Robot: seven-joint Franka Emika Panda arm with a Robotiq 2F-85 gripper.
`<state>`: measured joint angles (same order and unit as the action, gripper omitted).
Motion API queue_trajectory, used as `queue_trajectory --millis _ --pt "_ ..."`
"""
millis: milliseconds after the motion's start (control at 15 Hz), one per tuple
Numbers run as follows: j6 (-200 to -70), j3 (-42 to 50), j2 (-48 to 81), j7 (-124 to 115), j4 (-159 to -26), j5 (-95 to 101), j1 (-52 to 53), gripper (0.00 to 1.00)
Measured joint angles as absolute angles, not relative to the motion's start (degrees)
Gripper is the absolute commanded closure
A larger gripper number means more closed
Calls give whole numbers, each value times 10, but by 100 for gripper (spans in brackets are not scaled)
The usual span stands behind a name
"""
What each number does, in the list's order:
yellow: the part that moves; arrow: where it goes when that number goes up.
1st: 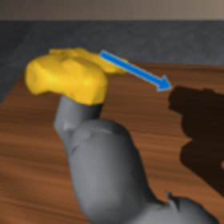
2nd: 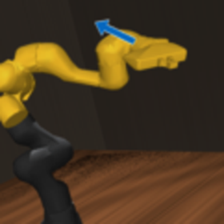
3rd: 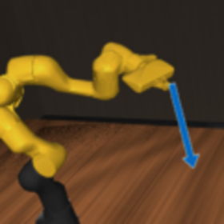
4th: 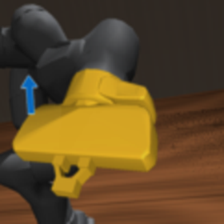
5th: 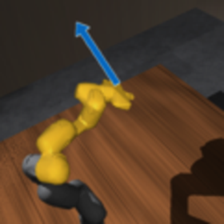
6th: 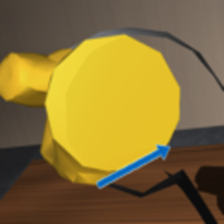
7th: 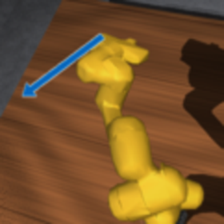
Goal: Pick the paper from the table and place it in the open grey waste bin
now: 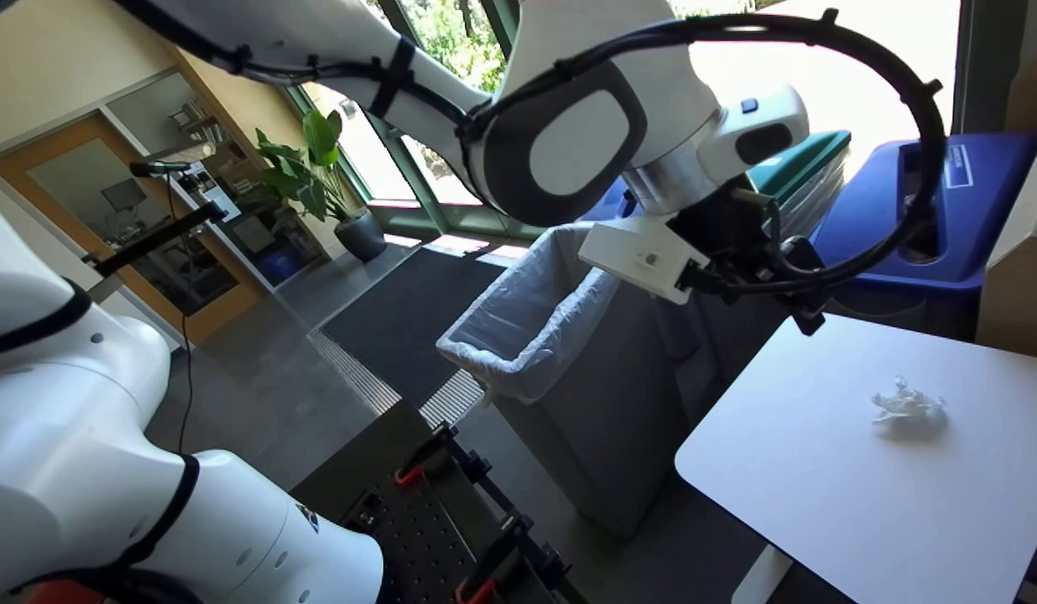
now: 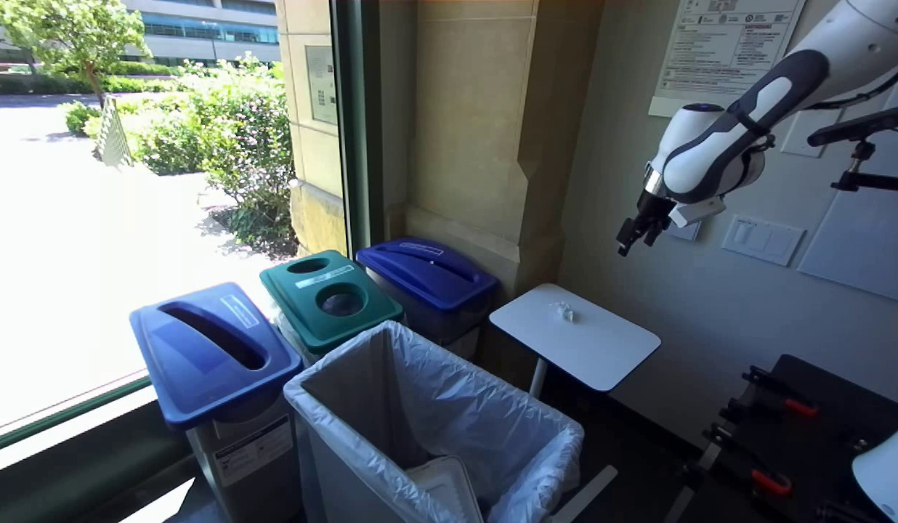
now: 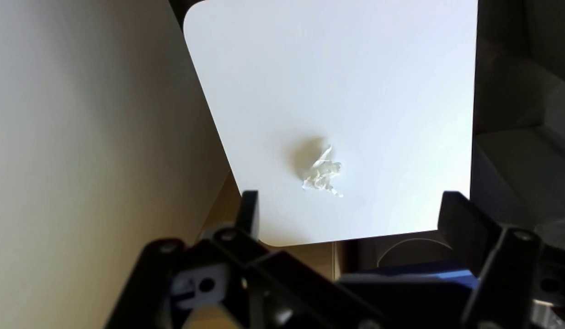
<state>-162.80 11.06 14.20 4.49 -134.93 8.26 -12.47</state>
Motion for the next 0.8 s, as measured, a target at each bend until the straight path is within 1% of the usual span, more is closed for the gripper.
queue_trajectory --millis 533,800 --pt "-1641 77 379 44 -1161 22 -144 0" --pt "-1621 68 479 43 -1056 6 -157 0"
